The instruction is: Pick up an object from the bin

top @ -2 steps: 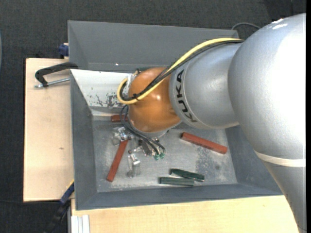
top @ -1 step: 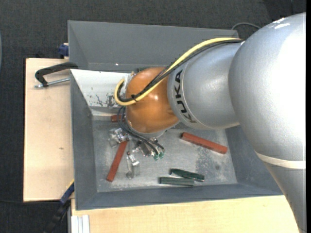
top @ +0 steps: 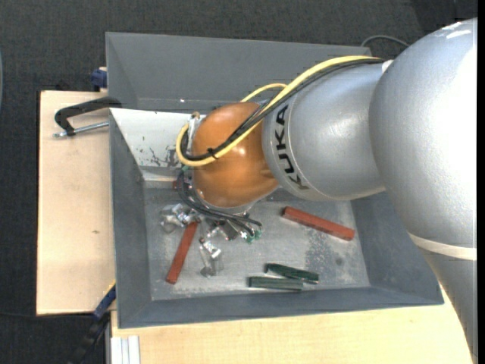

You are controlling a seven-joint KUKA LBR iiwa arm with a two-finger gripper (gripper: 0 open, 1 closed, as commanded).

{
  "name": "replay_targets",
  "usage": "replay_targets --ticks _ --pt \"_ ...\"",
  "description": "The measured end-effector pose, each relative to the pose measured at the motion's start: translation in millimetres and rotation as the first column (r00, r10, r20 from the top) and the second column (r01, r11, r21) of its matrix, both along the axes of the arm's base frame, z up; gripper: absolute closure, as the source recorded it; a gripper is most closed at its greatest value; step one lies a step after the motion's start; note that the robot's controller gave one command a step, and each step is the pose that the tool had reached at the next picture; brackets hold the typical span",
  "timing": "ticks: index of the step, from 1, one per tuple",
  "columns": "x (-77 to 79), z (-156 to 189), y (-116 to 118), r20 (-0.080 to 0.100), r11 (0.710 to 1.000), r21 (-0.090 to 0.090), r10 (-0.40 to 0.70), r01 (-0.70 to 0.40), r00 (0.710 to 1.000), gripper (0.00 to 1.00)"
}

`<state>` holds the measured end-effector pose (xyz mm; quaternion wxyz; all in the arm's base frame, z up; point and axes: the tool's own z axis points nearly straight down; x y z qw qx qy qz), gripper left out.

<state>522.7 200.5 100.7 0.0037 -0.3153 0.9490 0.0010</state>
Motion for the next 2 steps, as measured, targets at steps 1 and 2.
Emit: replay_targets --ticks 1,2 --pt "-1.2 -30.6 19.7 -0.005 0.981 -0.003 0.192 -0.192 0.981 0.0" --pt "9.2 -29.8 26.3 -0.001 0.951 -0.001 0.308 -0.308 0.951 1.0"
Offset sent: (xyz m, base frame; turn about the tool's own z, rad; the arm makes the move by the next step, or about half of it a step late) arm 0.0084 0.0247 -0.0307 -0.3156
